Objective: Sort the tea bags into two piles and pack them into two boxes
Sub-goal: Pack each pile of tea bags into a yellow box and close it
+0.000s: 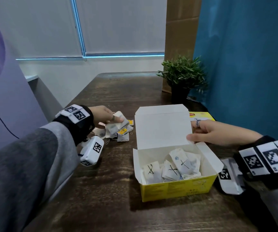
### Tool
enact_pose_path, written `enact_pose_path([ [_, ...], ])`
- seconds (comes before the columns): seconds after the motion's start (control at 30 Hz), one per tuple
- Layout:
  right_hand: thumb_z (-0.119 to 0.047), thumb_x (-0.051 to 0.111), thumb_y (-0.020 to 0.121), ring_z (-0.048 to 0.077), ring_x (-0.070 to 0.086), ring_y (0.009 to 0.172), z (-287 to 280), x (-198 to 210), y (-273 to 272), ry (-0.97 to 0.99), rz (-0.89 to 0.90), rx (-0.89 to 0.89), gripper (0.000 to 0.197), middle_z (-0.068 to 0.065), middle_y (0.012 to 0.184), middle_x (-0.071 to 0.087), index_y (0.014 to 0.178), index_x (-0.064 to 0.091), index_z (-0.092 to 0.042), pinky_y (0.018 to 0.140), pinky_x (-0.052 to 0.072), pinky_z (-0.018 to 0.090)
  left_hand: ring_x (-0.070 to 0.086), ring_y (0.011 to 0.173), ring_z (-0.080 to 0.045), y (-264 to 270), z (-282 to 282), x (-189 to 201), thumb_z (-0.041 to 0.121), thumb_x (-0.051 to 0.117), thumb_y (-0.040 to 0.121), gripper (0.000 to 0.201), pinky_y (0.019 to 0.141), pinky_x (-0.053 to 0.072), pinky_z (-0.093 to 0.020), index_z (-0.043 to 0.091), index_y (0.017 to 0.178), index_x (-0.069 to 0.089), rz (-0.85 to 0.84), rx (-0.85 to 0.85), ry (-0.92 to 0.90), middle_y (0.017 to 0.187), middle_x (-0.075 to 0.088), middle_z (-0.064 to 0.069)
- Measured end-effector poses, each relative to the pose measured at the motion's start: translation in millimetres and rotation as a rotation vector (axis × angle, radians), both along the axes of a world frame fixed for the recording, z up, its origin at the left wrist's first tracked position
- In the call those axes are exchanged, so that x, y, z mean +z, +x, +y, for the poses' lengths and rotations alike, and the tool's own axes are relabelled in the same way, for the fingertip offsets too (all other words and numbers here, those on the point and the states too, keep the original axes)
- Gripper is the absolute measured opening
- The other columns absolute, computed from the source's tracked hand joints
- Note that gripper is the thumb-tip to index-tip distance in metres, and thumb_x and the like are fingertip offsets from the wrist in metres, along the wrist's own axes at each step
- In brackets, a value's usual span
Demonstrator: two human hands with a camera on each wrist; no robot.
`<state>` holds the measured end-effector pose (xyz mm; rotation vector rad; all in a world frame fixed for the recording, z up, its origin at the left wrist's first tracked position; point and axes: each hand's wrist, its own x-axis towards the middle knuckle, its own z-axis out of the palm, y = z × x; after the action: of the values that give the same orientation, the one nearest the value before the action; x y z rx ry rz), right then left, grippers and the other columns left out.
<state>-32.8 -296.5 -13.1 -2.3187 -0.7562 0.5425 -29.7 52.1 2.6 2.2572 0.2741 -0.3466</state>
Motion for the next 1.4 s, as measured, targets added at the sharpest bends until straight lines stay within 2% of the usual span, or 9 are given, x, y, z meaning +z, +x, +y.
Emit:
enact_pose_path([
  [0.17, -0.08, 0.054, 0.063, 0.042, 0.059, 0.104, -1.8, -0.2, -2.0, -0.012, -0.037, -0.001, 0.056, 0.018, 0.108, 0.067, 0.105, 0.059, -0.044, 0.095, 0.045, 0.059, 0.055, 0.05, -0.008, 16.6, -28.8, -24.9, 0.022, 0.068, 0.083, 0.015, 0.04, 0.042, -0.014, 0.016, 0.073, 0.059, -0.022, -0.059, 0.223, 0.06, 0.06, 0.003],
  [0.27, -0.075, 0.053, 0.066, 0.043, 0.058, 0.104, -2.8, -1.7, -1.1, -0.007, -0.051, -0.001, 0.052, 0.022, 0.11, 0.065, 0.106, 0.059, -0.044, 0.096, 0.044, 0.058, 0.055, 0.07, -0.012, 20.2, -34.9, -27.8, 0.017, 0.069, 0.081, 0.007, 0.059, 0.046, -0.018, 0.015, 0.083, 0.062, -0.019, -0.143, 0.307, 0.073, 0.06, 0.003],
  [0.43, -0.08, 0.051, 0.065, 0.046, 0.056, 0.103, -2.2, -3.1, -0.1, -0.015, -0.056, -0.021, 0.057, 0.023, 0.109, 0.064, 0.106, 0.059, -0.04, 0.092, 0.044, 0.06, 0.051, 0.071, -0.017, 18.3, -37.4, -28.1, 0.024, 0.075, 0.075, 0.021, 0.065, 0.042, -0.026, 0.017, 0.093, 0.066, -0.051, -0.241, 0.417, 0.074, 0.057, 0.003],
  [0.57, -0.049, 0.053, 0.086, 0.045, 0.057, 0.103, -2.9, -0.8, -1.9, -0.038, -0.083, -0.033, 0.024, 0.025, 0.108, 0.064, 0.106, 0.06, -0.037, 0.092, 0.046, 0.059, 0.051, 0.072, -0.015, 11.4, -38.0, -23.4, 0.012, 0.071, 0.077, 0.011, 0.064, 0.041, -0.023, 0.015, 0.083, 0.062, -0.182, -0.281, 0.409, 0.077, 0.059, 0.001],
  [0.87, -0.037, 0.051, 0.093, 0.039, 0.06, 0.104, -5.7, -0.6, -2.3, -0.068, -0.091, -0.044, 0.02, 0.02, 0.108, 0.067, 0.111, 0.058, -0.031, 0.093, 0.048, 0.054, 0.059, 0.066, -0.01, -37.0, -21.9, 50.7, 0.011, 0.076, 0.068, 0.02, 0.059, 0.05, -0.019, 0.015, 0.07, 0.056, -0.578, -0.059, -0.112, 0.068, 0.066, 0.004],
  [0.97, -0.038, 0.051, 0.093, 0.037, 0.061, 0.105, -5.0, 0.6, -4.6, -0.065, -0.084, -0.046, 0.02, 0.015, 0.109, 0.068, 0.112, 0.057, -0.035, 0.093, 0.049, 0.053, 0.067, 0.067, -0.01, -57.8, -43.7, 79.3, 0.006, 0.075, 0.065, 0.018, 0.059, 0.055, -0.018, 0.017, 0.067, 0.06, -0.555, -0.152, -0.499, 0.07, 0.07, 0.004],
  [1.03, -0.037, 0.051, 0.093, 0.035, 0.062, 0.104, -3.9, 2.8, -7.0, -0.062, -0.087, -0.044, 0.02, 0.012, 0.108, 0.07, 0.112, 0.057, -0.036, 0.092, 0.05, 0.053, 0.068, 0.075, -0.013, -66.9, -68.3, 86.6, 0.006, 0.076, 0.067, 0.018, 0.068, 0.058, -0.025, 0.019, 0.07, 0.064, -0.489, -0.279, -0.564, 0.083, 0.071, -0.002],
  [1.23, -0.04, 0.054, 0.091, 0.031, 0.063, 0.099, 1.2, 8.9, -14.5, -0.081, -0.168, -0.058, 0.03, 0.01, 0.107, 0.067, 0.111, 0.059, -0.017, 0.087, 0.052, 0.051, 0.053, 0.069, -0.007, -75.1, -153.8, 41.7, 0.015, 0.079, 0.072, 0.024, 0.069, 0.046, -0.021, 0.026, 0.083, 0.06, -0.366, -0.551, -0.023, 0.09, 0.061, 0.008],
  [1.4, -0.032, 0.053, 0.094, 0.021, 0.052, 0.078, 3.6, 10.3, -15.8, -0.114, -0.229, -0.061, 0.025, 0.006, 0.084, 0.058, 0.096, 0.057, -0.008, 0.08, 0.047, 0.044, 0.051, 0.059, -0.008, -69.4, -174.4, 23.6, 0.006, 0.068, 0.082, 0.018, 0.057, 0.049, -0.021, 0.019, 0.082, 0.055, -0.141, -0.528, -0.01, 0.076, 0.057, 0.002],
])
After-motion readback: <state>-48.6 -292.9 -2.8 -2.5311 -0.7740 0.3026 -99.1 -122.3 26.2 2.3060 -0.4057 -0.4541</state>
